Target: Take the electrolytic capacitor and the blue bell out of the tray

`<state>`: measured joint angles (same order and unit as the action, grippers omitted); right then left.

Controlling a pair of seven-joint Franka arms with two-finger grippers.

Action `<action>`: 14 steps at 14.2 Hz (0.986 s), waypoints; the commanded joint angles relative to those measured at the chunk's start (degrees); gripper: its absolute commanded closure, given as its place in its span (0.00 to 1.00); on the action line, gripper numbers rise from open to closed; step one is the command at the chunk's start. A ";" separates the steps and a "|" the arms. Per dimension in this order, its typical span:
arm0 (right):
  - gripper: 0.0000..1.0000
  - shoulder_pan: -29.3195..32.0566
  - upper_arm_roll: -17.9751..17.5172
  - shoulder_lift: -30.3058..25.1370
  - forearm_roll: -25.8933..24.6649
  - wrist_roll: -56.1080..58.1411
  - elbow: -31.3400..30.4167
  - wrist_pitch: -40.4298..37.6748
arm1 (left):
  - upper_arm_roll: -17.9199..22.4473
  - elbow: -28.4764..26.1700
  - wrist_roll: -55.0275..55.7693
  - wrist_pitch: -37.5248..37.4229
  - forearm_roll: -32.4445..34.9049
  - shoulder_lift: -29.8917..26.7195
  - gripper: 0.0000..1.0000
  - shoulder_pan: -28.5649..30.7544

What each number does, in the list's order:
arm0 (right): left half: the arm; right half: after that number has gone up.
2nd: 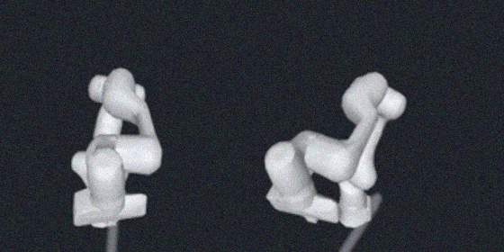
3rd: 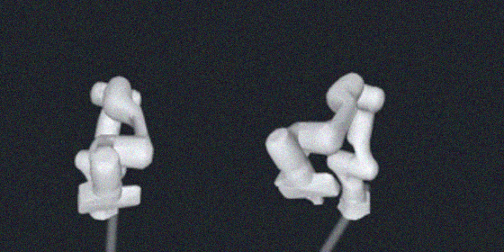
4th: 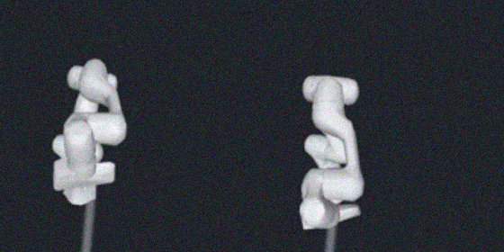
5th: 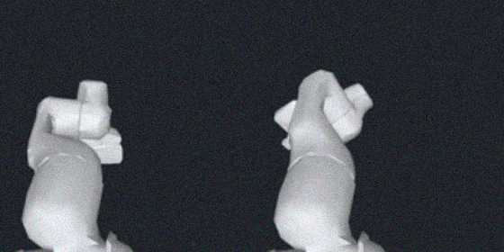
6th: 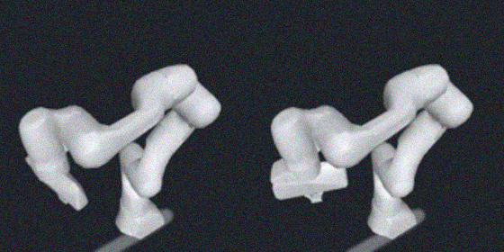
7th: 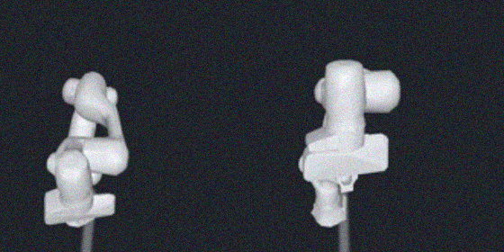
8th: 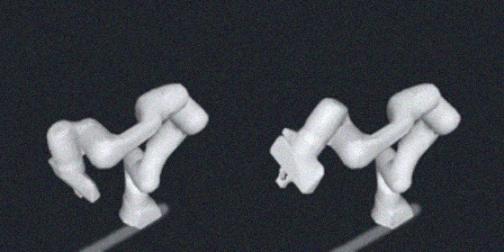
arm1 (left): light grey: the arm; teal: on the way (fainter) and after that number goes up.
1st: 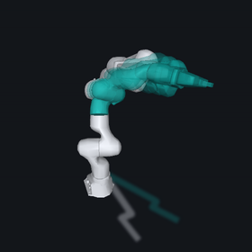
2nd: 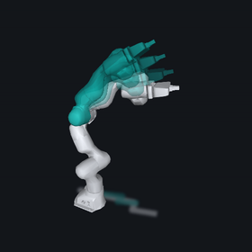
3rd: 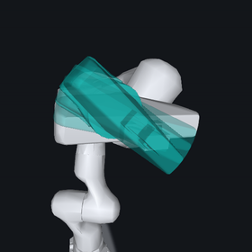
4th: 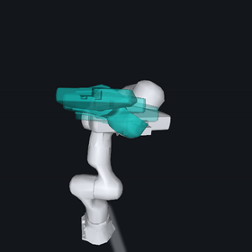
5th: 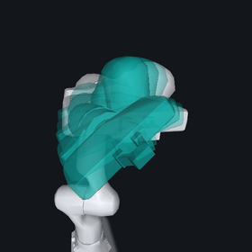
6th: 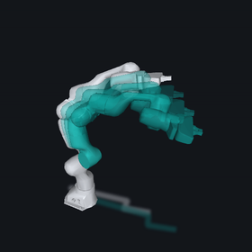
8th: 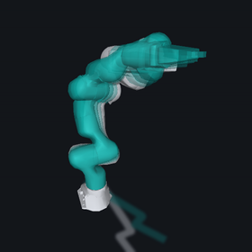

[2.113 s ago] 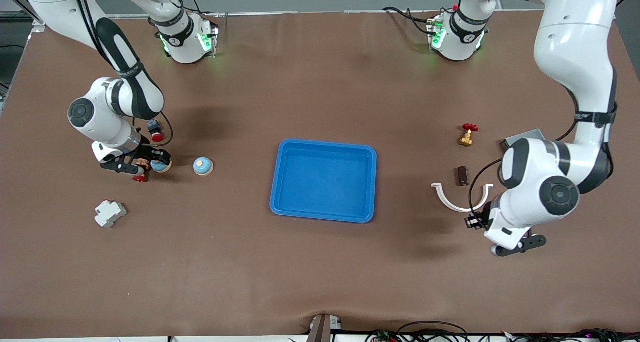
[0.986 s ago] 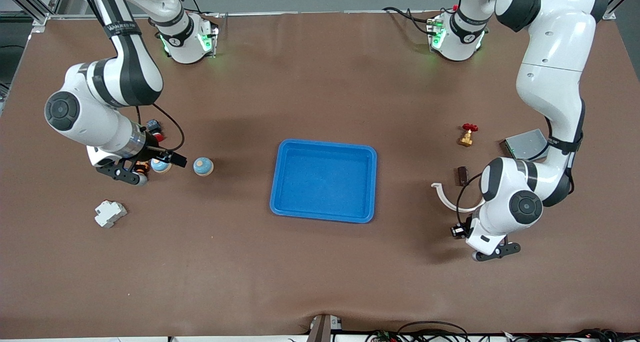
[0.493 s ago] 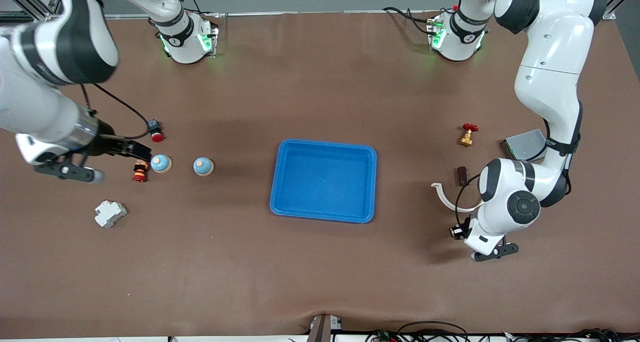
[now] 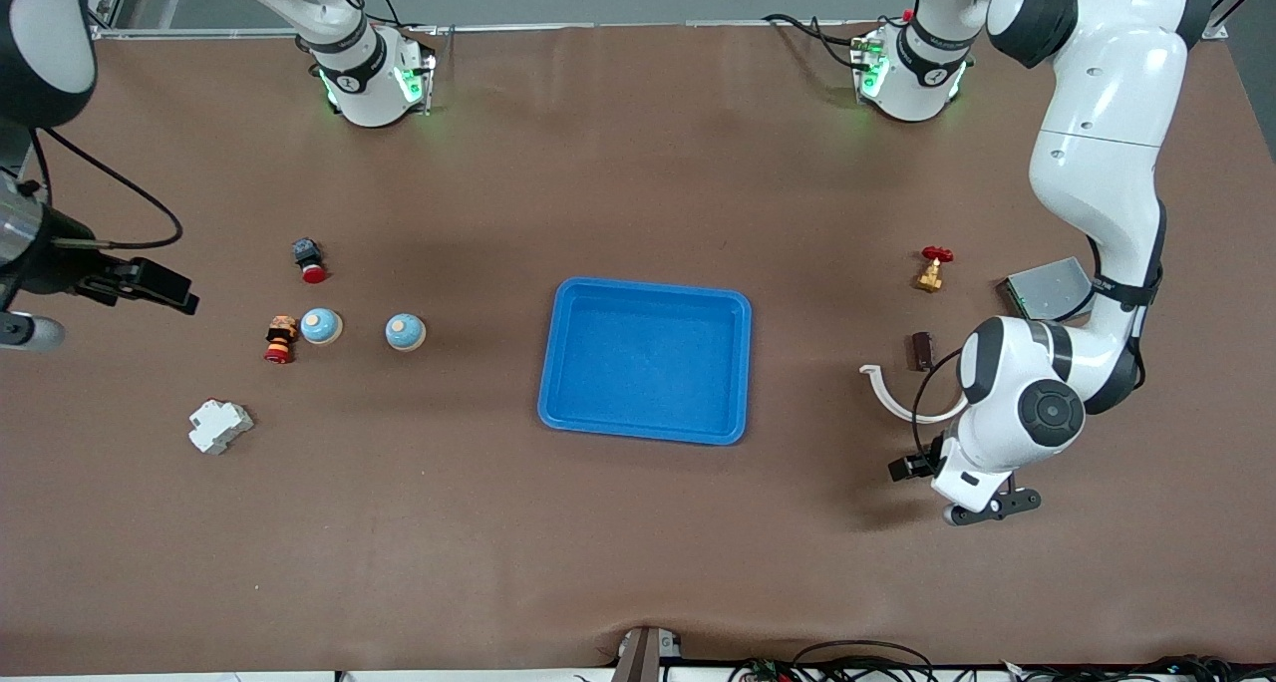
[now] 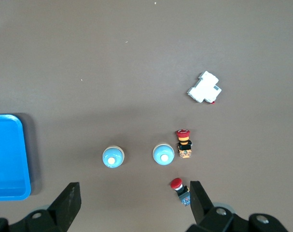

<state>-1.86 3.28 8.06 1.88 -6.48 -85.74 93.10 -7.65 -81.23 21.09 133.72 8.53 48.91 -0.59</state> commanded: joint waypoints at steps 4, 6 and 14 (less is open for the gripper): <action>0.00 2.47 -0.38 0.21 0.40 1.29 2.68 -2.13 | -0.96 -0.95 -10.10 -6.79 1.14 -5.83 0.00 5.25; 0.00 2.21 -0.38 -0.15 0.23 1.38 2.68 -2.13 | -0.96 -0.95 -12.55 -10.91 0.79 -8.38 0.00 5.60; 0.00 3.44 -0.46 -3.92 -0.12 1.47 3.56 -9.06 | -1.49 -1.56 -22.50 -34.99 -5.45 -24.54 0.00 11.05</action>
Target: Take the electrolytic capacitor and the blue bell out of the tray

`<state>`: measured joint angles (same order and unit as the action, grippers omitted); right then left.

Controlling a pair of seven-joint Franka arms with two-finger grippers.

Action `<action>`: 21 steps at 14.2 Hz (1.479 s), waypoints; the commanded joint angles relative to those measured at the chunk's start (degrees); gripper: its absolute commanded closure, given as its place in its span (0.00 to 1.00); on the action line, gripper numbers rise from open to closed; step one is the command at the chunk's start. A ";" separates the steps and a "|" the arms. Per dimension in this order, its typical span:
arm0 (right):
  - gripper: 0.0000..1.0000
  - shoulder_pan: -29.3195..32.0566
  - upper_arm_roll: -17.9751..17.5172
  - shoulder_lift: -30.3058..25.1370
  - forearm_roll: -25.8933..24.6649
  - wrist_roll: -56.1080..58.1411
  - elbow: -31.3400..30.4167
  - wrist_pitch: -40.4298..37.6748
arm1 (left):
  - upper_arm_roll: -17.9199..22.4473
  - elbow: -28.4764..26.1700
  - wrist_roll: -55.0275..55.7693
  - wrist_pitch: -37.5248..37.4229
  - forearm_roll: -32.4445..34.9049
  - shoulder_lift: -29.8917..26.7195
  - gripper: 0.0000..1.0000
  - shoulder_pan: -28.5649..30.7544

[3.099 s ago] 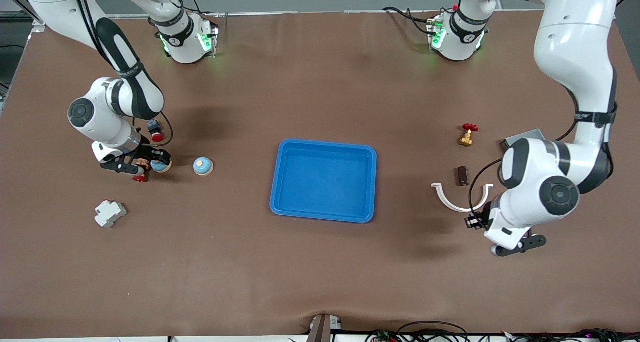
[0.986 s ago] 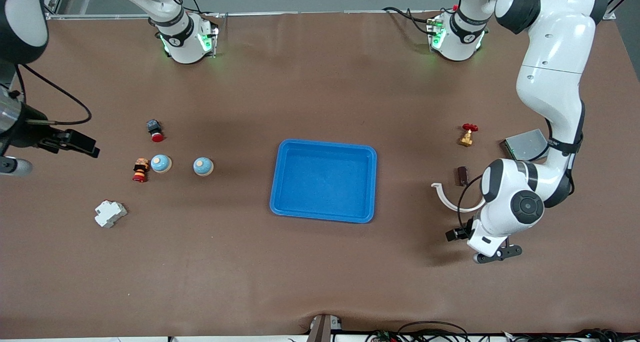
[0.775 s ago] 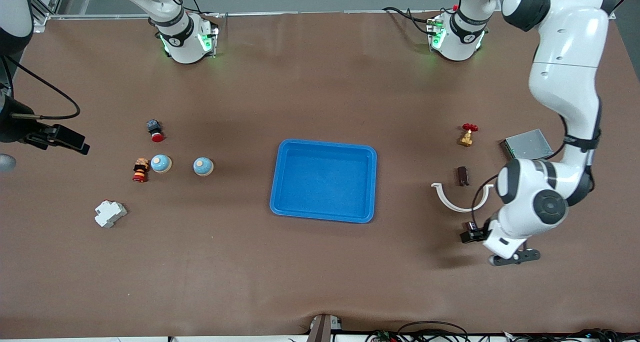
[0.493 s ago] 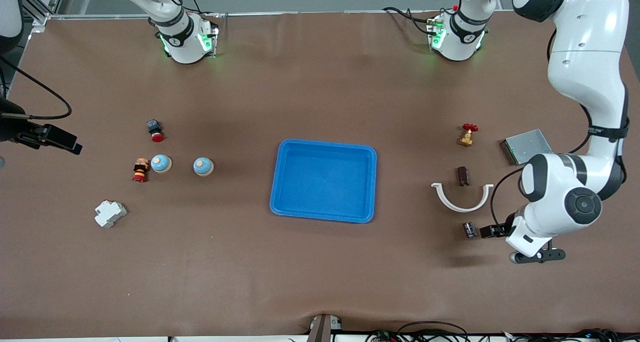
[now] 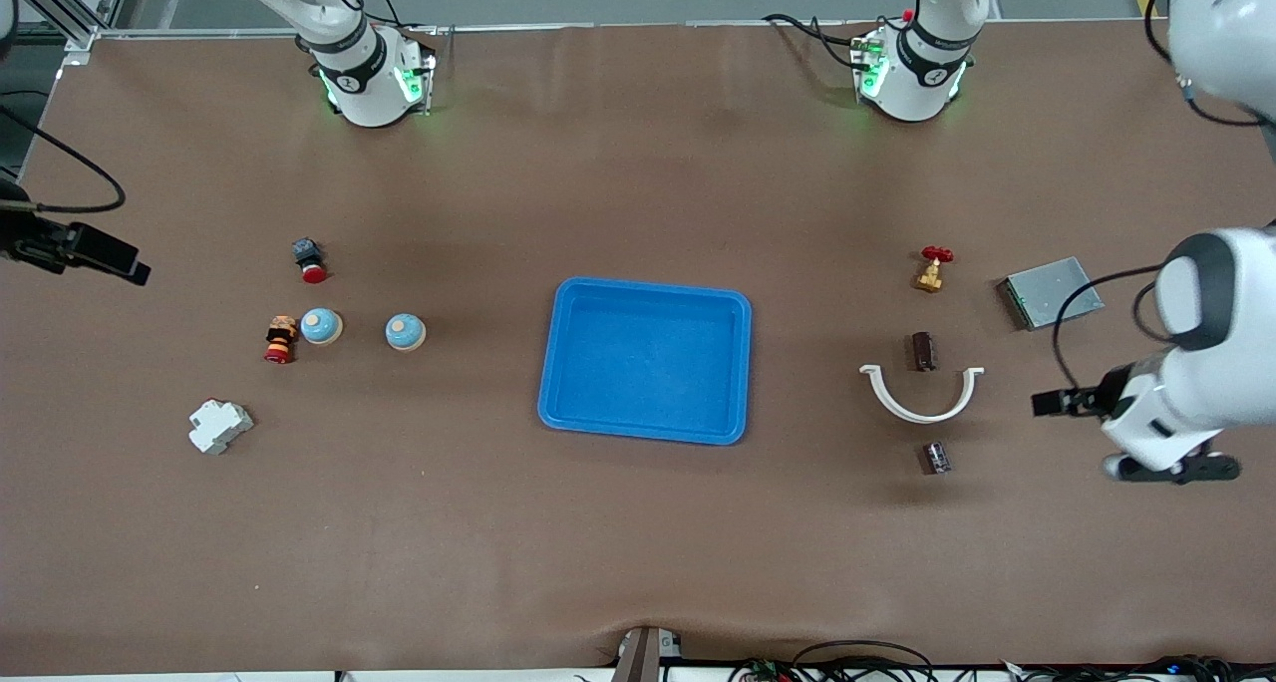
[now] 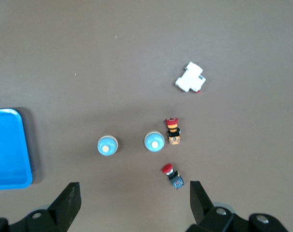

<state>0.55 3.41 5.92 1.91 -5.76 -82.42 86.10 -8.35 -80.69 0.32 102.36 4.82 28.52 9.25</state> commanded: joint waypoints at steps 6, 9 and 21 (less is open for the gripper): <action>0.00 1.83 -0.68 -2.31 -0.15 2.07 2.44 -6.56 | -0.79 -10.77 -1.90 -11.31 -5.34 -19.44 0.00 2.61; 0.00 1.74 -0.59 -2.66 -0.33 2.07 2.79 -6.91 | -0.79 -17.56 -1.90 -10.78 -6.23 -26.83 0.00 2.61; 0.00 1.83 -0.77 -2.75 -0.24 2.07 2.79 -6.38 | -2.55 -17.49 -0.76 -11.48 -8.78 -32.48 0.00 2.08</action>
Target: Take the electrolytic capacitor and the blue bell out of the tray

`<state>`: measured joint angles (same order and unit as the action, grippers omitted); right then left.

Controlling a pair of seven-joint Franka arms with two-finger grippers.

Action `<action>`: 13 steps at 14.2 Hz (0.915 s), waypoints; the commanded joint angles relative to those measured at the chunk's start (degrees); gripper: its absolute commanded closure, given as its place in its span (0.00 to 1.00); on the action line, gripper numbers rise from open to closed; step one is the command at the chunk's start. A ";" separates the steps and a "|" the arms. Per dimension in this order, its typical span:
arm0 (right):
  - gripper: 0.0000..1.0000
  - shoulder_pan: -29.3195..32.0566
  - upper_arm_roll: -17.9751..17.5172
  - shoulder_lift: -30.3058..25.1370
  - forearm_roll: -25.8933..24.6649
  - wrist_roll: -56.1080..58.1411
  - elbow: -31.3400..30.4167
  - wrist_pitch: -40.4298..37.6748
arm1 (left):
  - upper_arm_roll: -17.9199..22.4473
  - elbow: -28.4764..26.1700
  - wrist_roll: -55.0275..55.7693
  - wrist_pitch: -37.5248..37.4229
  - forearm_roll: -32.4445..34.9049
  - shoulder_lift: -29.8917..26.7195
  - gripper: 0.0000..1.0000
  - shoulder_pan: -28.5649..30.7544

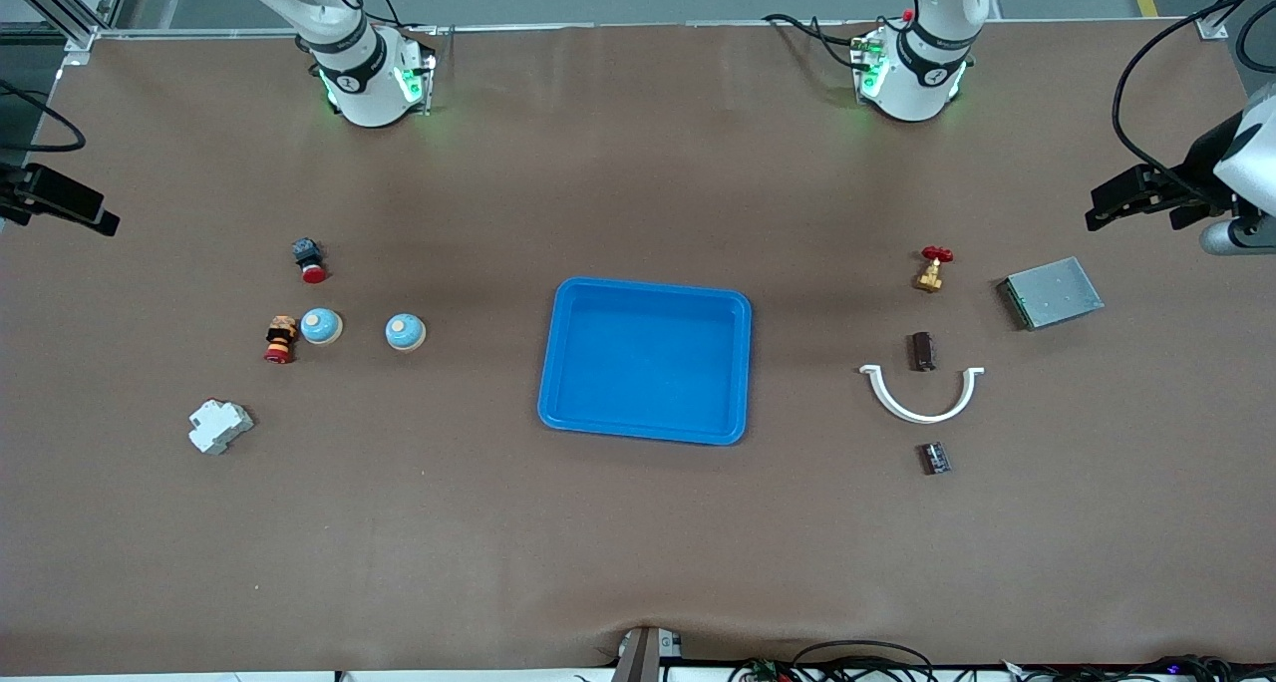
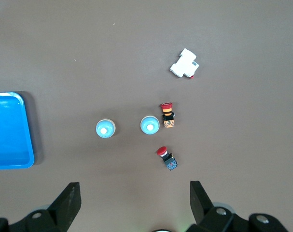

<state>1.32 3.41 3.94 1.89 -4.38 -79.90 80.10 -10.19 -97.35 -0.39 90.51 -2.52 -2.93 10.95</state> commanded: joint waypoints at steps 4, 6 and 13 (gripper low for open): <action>0.00 1.05 -0.60 -0.77 -0.57 5.58 0.28 -0.56 | -2.47 0.06 2.77 0.37 -1.35 -0.94 0.00 0.12; 0.00 1.14 -0.51 -0.77 -0.57 7.54 0.28 -0.56 | -2.47 0.06 2.77 0.28 -1.35 -1.02 0.00 0.38; 0.00 1.06 -1.04 -0.77 -0.22 7.54 0.28 1.19 | -2.56 9.19 2.24 0.19 -0.82 4.07 0.00 1.08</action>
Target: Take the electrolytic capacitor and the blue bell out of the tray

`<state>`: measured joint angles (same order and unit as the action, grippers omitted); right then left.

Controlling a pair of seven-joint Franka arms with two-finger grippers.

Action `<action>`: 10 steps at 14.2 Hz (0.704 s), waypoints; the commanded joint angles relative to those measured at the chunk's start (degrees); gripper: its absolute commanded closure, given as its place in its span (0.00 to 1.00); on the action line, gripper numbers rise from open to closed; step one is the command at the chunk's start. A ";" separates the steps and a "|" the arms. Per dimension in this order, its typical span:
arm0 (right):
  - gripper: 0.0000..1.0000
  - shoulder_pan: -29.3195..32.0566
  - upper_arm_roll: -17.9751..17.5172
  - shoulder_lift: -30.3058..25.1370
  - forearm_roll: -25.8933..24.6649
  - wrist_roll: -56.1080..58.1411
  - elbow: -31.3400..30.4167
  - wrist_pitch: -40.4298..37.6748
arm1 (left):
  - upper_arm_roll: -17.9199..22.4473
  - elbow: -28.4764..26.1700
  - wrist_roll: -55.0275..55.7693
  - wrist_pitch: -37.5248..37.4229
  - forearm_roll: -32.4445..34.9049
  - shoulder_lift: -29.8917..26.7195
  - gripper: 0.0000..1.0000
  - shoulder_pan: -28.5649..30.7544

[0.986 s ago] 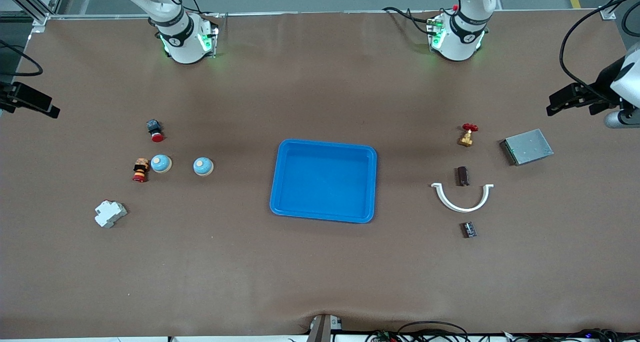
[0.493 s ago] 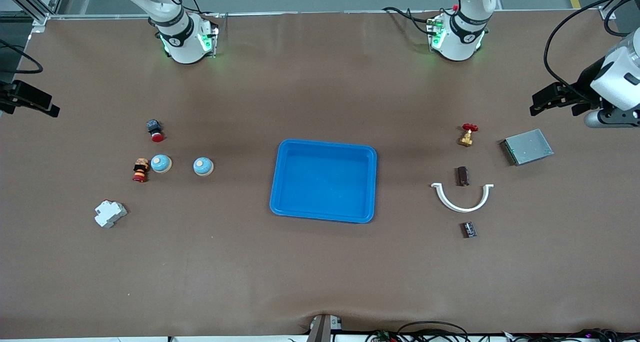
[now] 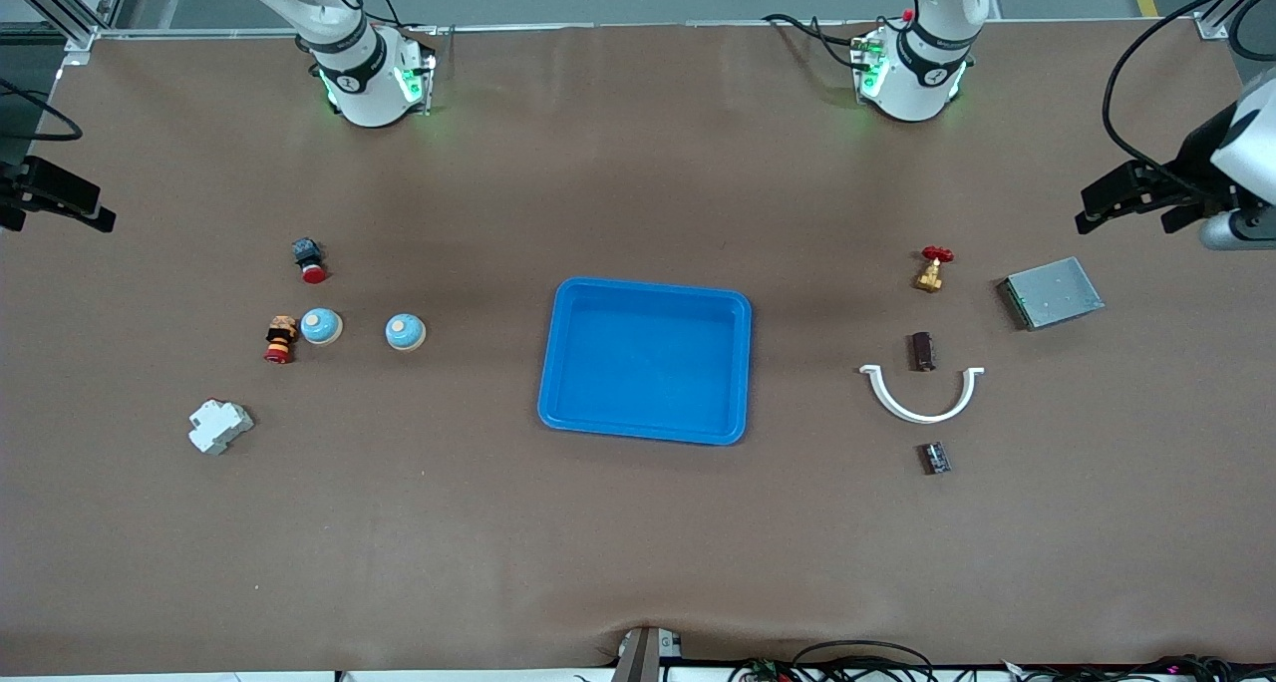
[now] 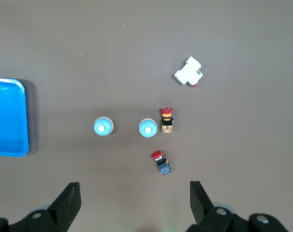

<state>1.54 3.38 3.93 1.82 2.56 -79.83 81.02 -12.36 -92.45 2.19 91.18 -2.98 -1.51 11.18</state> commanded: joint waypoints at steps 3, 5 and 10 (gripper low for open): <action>0.00 0.83 -1.18 -0.77 0.11 0.60 0.20 0.63 | -0.39 4.04 -1.13 -0.65 -0.53 2.30 0.00 1.13; 0.00 0.75 -1.18 -0.77 0.38 0.60 0.20 0.63 | -0.39 3.77 -1.05 -2.83 -0.62 2.12 0.00 0.43; 0.00 0.75 -1.18 -0.77 0.47 0.60 0.20 1.16 | -0.39 -0.26 -1.05 -3.55 -0.53 -2.00 0.00 -0.45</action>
<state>1.54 2.83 3.93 1.89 2.62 -79.74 82.21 -12.61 -89.97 1.81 88.15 -2.98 -0.58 10.33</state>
